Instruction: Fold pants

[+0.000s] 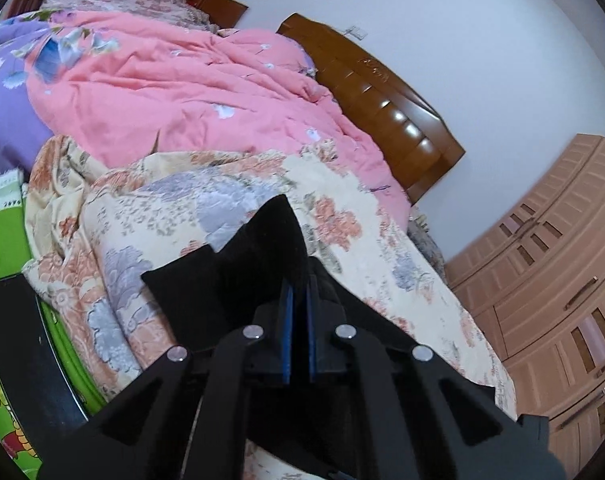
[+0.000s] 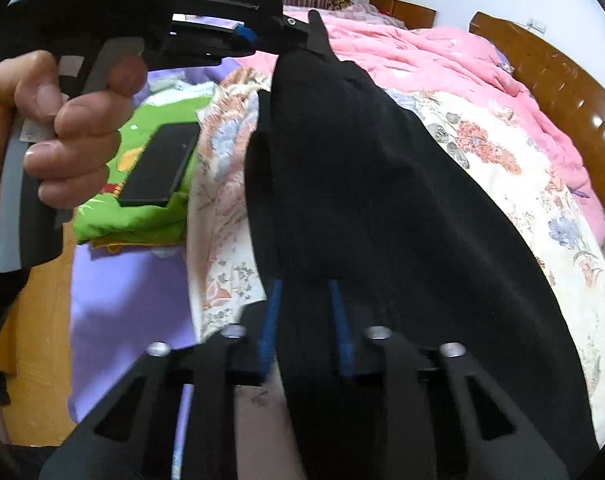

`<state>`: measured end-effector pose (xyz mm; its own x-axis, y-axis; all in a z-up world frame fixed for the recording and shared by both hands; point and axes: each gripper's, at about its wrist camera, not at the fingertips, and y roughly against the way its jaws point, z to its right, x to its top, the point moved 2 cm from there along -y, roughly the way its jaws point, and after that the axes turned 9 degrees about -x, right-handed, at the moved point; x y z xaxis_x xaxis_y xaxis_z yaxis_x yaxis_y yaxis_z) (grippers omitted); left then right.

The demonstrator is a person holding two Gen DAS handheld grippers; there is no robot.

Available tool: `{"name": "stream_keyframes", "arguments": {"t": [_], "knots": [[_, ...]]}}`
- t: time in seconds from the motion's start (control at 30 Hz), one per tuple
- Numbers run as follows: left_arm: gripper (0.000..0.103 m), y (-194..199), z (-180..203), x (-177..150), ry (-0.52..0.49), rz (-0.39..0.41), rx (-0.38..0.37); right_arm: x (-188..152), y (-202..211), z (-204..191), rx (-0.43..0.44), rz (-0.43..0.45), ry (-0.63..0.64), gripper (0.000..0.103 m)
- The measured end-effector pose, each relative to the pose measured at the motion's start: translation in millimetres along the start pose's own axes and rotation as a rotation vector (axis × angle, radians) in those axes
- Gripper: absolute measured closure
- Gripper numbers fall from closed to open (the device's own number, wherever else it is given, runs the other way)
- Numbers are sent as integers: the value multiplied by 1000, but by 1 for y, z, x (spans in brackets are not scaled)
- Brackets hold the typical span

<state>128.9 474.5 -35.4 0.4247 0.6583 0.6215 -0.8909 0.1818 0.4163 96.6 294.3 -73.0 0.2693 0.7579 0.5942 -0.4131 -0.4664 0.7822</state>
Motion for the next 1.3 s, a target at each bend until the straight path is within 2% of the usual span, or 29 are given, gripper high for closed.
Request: {"name": "stream_keyframes", "arguments": {"t": [0.13,0.2,0.3,0.4,0.47,0.63,0.67,0.7,0.73,0.8,0.87,0.93,1.03,1.1,1.13,1.17,1.2,1.23,1.27,1.3], "knots": [[98,7,17,7,-34,18,-28,2,19,12,84,43,-46,95],[98,10,23,13,-31,22,-50,4,26,24,153,49,-91,95],[98,12,32,18,-35,25,-79,6,27,34,153,51,-130,94],[98,12,40,22,-53,21,-83,8,26,25,108,54,-102,92],[98,10,43,24,-54,17,-77,9,26,14,44,56,-53,84],[98,13,41,23,-42,23,-78,9,24,-8,-163,62,83,83],[98,14,40,22,-40,25,-74,7,24,-12,-206,73,116,84],[98,15,38,21,-41,25,-66,6,25,-14,-212,82,126,95],[98,16,36,21,-42,25,-61,7,27,-14,-205,93,118,99],[98,20,30,19,-46,31,-26,7,38,-12,-165,126,79,99],[98,21,22,17,-54,32,16,6,51,-8,-80,144,32,99],[98,15,6,12,-47,-5,79,6,56,-5,-9,144,-9,99],[98,-2,-22,-3,-27,-53,152,1,33,-4,6,76,-25,99],[98,-14,-43,-16,-19,-85,210,-8,8,-13,16,1,-7,96],[97,-17,-49,-19,-16,-93,226,-12,1,-17,7,-18,0,89],[95,-18,-55,-23,-11,-96,233,-15,-1,-22,6,-9,10,71],[88,-17,-59,-25,-6,-93,241,-16,1,-26,38,-2,19,55],[84,-14,-61,-25,0,-86,261,-16,5,-33,106,-10,33,24],[67,-12,-62,-25,4,-78,290,-15,9,-36,123,-9,42,19],[46,-8,-61,-23,6,-66,338,-14,16,-37,106,8,52,19]]}}
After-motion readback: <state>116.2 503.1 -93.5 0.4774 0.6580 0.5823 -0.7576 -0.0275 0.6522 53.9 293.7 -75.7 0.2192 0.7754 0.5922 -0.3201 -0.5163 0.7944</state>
